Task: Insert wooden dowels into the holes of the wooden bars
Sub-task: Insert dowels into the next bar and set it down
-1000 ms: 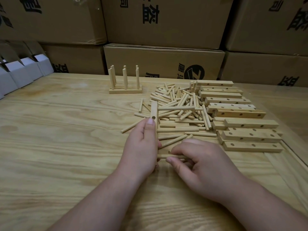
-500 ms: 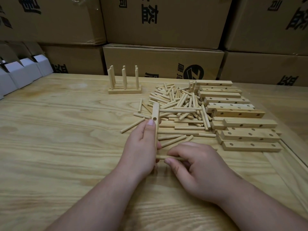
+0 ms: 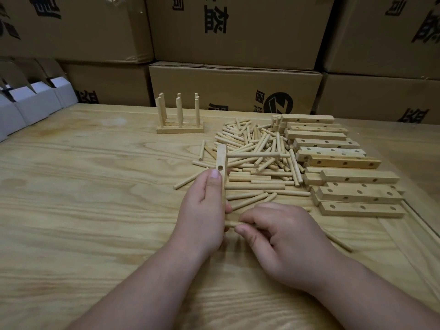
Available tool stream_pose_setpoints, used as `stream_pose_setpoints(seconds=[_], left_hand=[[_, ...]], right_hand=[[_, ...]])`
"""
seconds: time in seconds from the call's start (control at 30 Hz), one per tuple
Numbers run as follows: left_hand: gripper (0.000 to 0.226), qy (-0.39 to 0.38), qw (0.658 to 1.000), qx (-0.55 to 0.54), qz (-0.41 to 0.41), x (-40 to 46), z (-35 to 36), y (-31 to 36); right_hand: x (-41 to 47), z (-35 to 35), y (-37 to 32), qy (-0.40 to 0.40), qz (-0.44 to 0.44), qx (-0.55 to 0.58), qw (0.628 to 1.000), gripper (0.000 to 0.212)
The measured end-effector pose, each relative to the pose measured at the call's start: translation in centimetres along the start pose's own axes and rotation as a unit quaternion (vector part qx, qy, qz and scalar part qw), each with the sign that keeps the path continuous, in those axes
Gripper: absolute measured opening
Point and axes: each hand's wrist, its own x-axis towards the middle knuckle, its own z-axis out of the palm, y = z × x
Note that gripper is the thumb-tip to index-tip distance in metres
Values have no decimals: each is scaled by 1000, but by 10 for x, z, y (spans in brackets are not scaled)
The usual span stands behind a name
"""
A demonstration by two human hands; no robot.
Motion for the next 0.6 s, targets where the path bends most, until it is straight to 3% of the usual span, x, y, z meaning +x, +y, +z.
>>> stream_pose_setpoints(seconds=[0.37,0.47,0.6], left_hand=[[32,-28,999,-40,3,1,-4,-3],[33,-22,997,-77,2,4,-6,-4],[26,-1,990,-135,-30,10,-7,-3]], right_hand=[[1,0,2,-16,-2,-29,999,26],[2,0,4,35,6,-22,999,23],[6,-1,6,151,69,-58,984,52]])
